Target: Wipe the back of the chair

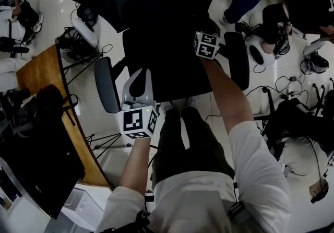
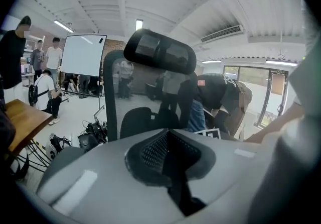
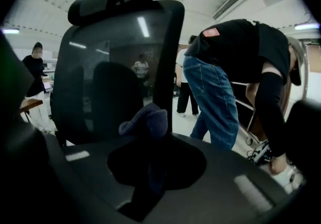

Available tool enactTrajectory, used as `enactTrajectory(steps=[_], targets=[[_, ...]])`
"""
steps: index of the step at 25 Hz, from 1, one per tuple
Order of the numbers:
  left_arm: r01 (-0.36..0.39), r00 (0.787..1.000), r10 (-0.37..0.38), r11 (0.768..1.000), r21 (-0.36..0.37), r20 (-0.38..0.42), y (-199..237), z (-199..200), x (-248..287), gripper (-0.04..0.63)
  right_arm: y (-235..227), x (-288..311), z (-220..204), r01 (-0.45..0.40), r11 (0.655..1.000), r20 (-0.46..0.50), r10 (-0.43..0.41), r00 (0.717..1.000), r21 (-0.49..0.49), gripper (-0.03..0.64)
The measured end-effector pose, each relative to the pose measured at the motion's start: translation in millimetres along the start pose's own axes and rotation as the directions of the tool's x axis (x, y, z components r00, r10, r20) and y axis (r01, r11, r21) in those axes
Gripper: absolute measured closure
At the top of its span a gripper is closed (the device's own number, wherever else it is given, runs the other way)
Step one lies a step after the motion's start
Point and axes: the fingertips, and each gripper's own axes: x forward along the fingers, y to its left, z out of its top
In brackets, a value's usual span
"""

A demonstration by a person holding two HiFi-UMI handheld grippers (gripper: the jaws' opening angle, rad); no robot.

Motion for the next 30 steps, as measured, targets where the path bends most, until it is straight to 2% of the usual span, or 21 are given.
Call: enactTrajectory(steps=[6,10,12,14,17,19,22,24,26,28,30], targets=[[-0.011,0.990,0.003,0.998,0.058,0.141,-40.1,86.9,-167.3,0.523,68.1,-212.9,94.5,-0.082,0.995,0.196,0.070,0.978,0.053,0.571],[-0.041,0.976,0.018,0.994,0.102,0.218,-57.2,121.7,-276.0,0.523,86.6,-362.0,143.6,-0.113,0.992,0.339,0.089,0.937,0.051,0.571],[-0.055,0.967,0.024,0.992,0.116,0.254,-61.9,133.9,-312.9,0.523,97.4,-432.6,169.9,-0.132,0.991,0.426,0.116,0.897,0.008,0.571],[-0.061,0.954,0.017,0.989,0.137,0.298,-73.0,156.3,-339.0,0.523,106.1,-506.8,207.8,-0.150,0.988,0.523,0.140,0.841,-0.024,0.571],[-0.049,0.945,-0.019,0.979,0.198,0.328,-106.7,181.1,-368.3,0.523,104.0,-607.6,243.6,-0.185,0.981,0.611,0.180,0.771,-0.056,0.571],[-0.050,0.931,-0.039,0.972,0.231,0.363,-128.4,192.8,-387.3,0.523,93.9,-664.7,257.3,-0.196,0.976,0.654,0.207,0.728,-0.091,0.569],[-0.068,0.898,-0.051,0.966,0.251,0.437,-146.9,205.4,-427.5,0.524,81.7,-749.8,260.1,-0.207,0.974,0.730,0.210,0.651,-0.096,0.569],[-0.079,0.887,-0.056,0.960,0.269,0.458,-151.4,211.1,-445.1,0.525,84.1,-785.8,261.7,-0.218,0.971,0.753,0.219,0.620,-0.102,0.569],[-0.085,0.882,-0.058,0.957,0.278,0.468,-151.0,213.4,-450.7,0.525,90.5,-798.4,263.4,-0.212,0.969,0.756,0.231,0.612,-0.124,0.569],[-0.090,0.881,-0.055,0.956,0.281,0.469,-144.8,210.3,-452.4,0.525,99.5,-794.9,259.6,-0.219,0.966,0.742,0.244,0.624,-0.134,0.569],[-0.083,0.895,-0.056,0.954,0.289,0.442,-136.7,201.7,-459.0,0.525,111.0,-794.4,253.1,-0.231,0.963,0.730,0.256,0.633,-0.137,0.569]])
